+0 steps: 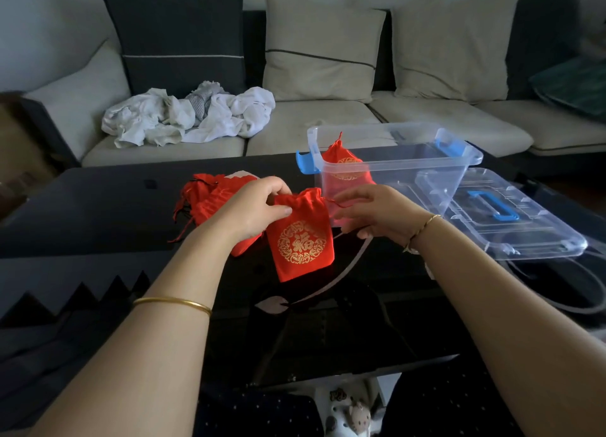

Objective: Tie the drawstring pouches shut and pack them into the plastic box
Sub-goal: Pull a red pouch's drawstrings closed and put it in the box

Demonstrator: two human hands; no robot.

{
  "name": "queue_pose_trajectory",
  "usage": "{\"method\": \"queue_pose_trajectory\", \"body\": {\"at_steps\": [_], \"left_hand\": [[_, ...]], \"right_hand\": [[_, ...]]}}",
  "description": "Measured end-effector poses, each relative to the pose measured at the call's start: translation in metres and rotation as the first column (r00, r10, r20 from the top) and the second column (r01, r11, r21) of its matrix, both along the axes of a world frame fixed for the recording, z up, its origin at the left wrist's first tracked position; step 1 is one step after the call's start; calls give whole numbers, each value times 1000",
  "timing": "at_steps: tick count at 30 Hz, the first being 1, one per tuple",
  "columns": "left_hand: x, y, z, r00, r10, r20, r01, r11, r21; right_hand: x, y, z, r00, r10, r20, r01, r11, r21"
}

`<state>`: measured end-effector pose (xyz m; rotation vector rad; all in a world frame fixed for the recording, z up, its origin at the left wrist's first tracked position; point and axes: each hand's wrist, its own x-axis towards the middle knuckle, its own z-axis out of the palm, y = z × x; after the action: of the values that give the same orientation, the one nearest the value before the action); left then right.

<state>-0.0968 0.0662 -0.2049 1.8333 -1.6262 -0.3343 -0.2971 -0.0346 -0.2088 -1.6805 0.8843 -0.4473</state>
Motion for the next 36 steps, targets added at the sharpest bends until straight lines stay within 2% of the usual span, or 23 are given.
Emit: {"method": "queue_pose_trajectory", "body": {"at_steps": [5,11,14,18,22,25,30,33,35,36], "left_hand": [[-1,0,0,1000,9,10,-9,1000,2],[-2,0,0,998,20,-54,-17,999,51],[0,2,0,992,29,-121,-14,993,120],[1,5,0,991,74,-111,-55,986,159],[3,9,1,987,150,-55,-143,983,113],[4,11,3,977,207,-51,-202,976,82],[5,12,5,941,295,-165,-290,956,55],[4,10,5,909,341,-238,-338,939,54],[3,8,5,888,364,-280,-358,931,76],[2,7,5,851,395,-347,-384,918,102]], "right_hand": [[-2,0,4,998,61,-18,-62,997,-42],[1,0,3,998,-66,-2,65,986,-152],[1,0,3,991,-124,54,132,977,-167],[1,2,4,977,-193,95,206,966,-154],[0,3,5,949,-264,169,283,954,-97],[-1,2,5,933,-326,155,343,934,-104],[-3,-1,0,899,-408,157,429,894,-129],[-2,-3,-2,870,-457,186,470,882,-29],[-2,-4,-2,854,-483,194,470,876,112],[-2,-4,-2,844,-503,186,466,860,208]]}}
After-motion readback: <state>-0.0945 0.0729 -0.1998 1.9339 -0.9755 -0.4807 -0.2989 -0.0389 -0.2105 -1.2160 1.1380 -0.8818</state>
